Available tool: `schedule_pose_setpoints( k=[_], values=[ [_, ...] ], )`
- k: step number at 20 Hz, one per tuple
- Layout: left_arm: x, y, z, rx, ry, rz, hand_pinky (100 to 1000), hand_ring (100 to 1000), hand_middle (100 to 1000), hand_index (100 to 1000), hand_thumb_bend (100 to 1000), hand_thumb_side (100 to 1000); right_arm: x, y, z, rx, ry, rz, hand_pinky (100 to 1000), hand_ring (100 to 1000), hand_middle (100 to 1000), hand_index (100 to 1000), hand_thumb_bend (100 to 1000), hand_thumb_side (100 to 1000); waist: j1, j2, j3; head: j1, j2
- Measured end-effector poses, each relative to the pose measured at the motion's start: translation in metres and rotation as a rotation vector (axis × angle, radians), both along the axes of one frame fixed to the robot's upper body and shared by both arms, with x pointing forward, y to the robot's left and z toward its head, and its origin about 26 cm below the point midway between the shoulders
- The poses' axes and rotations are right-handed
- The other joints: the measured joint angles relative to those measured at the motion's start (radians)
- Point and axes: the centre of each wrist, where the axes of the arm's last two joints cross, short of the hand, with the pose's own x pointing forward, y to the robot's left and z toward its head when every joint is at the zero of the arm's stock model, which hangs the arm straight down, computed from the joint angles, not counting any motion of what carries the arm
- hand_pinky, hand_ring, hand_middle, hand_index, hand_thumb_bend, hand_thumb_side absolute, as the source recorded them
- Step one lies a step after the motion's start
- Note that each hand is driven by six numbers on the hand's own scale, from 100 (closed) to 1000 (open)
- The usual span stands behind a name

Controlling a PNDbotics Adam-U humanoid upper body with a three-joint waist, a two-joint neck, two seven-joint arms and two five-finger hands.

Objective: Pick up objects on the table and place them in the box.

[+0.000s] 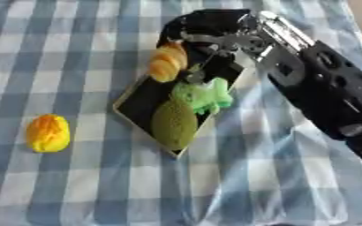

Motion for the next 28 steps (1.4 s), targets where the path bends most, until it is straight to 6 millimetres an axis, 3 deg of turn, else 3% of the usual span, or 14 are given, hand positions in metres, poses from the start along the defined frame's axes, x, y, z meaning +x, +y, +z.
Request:
schedule_pose_setpoints(
  k=[6, 14, 18, 21, 25, 28],
  values=[
    [0.000, 0.000, 0.000, 0.000, 0.001, 0.000, 781, 920, 827, 885, 314, 817, -0.004, -0.001, 0.009, -0.025, -0.036, -0.018, 956, 1000, 911, 946, 276, 391, 0.000, 0.000, -0.005, 0.001, 0.000],
    [-0.001, 0.001, -0.004, -0.001, 0.007, 0.004, 781, 920, 827, 885, 314, 814, -0.024, -0.010, 0.033, 0.023, -0.106, -0.016, 947, 987, 902, 936, 250, 354, 0.000, 0.000, -0.012, 0.005, 0.000],
    [-0.004, 0.002, -0.006, 0.008, 0.004, 0.001, 784, 919, 826, 885, 323, 802, -0.043, -0.020, 0.050, 0.109, -0.141, -0.006, 926, 943, 844, 899, 100, 266, 0.000, 0.000, -0.016, 0.011, 0.000],
    [-0.018, 0.007, -0.004, 0.071, -0.017, 0.003, 790, 917, 828, 889, 337, 786, -0.066, -0.038, 0.063, 0.226, -0.184, -0.019, 922, 935, 837, 888, 100, 263, 0.000, 0.000, -0.019, 0.020, 0.000],
    [-0.049, 0.010, 0.002, 0.242, -0.059, 0.013, 802, 910, 828, 897, 372, 745, -0.101, -0.064, 0.076, 0.366, -0.240, -0.050, 917, 926, 824, 866, 100, 395, 0.000, 0.000, -0.024, 0.031, -0.001],
    [-0.075, 0.006, 0.008, 0.409, -0.085, 0.020, 812, 898, 815, 903, 396, 727, -0.115, -0.081, 0.083, 0.454, -0.288, -0.079, 912, 910, 811, 854, 100, 415, 0.000, 0.001, -0.027, 0.036, -0.005]
  ],
)
